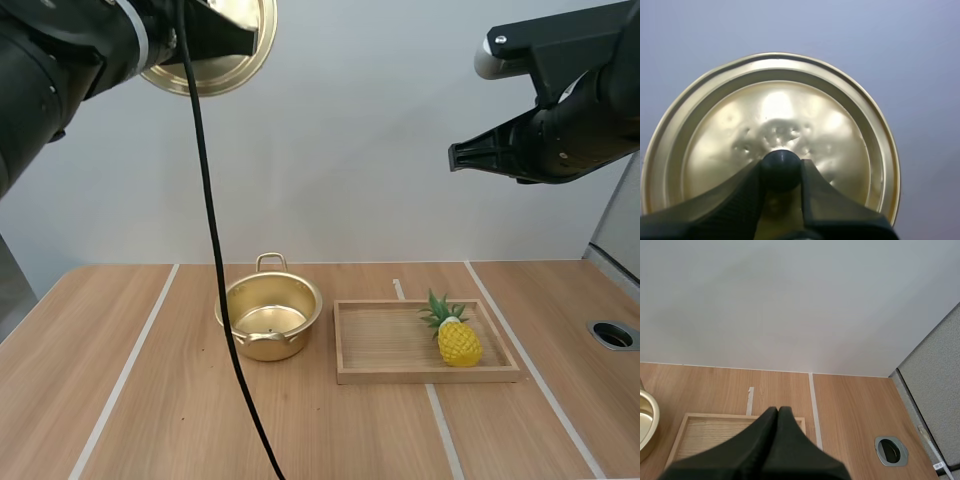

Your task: Open the pot, put the pineapple inside, and close it

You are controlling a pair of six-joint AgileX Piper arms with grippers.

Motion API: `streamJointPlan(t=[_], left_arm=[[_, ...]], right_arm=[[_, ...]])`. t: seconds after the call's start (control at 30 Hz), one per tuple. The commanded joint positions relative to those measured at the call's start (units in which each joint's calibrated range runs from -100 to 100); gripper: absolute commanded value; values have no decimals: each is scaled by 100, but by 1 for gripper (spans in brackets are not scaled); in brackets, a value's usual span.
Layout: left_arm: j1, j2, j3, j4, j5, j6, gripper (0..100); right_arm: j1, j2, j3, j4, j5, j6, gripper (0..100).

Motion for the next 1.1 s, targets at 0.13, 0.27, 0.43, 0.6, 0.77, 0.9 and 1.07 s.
streamJointPlan(t=[0.13,0.27,0.43,0.6,0.77,0.9,1.07], left_arm=[[-11,-686,-52,-269,-774,-25,0],[-11,-1041,-52,-416,-808,-25,0],[-11,-1352,-52,-416,-825,-25,0],[-11,-1440,-52,-416,-825,-25,0],[-11,-1440,-52,-416,-825,-25,0],[-11,-1439,-52,-292,-825,-25,0],[-11,-1439,-52,-66,-825,-25,0]], right_arm=[[-23,-25,-49,2,-26,11,0],[-23,-25,-49,44,16,11,0],[-23,-25,-49,134,154,11,0],[-23,-25,-49,134,114,-9,0],[-23,-25,-49,134,-49,-112,0],[-23,126,-49,134,-106,-112,0],[-23,507,-49,166,240,-219,0]])
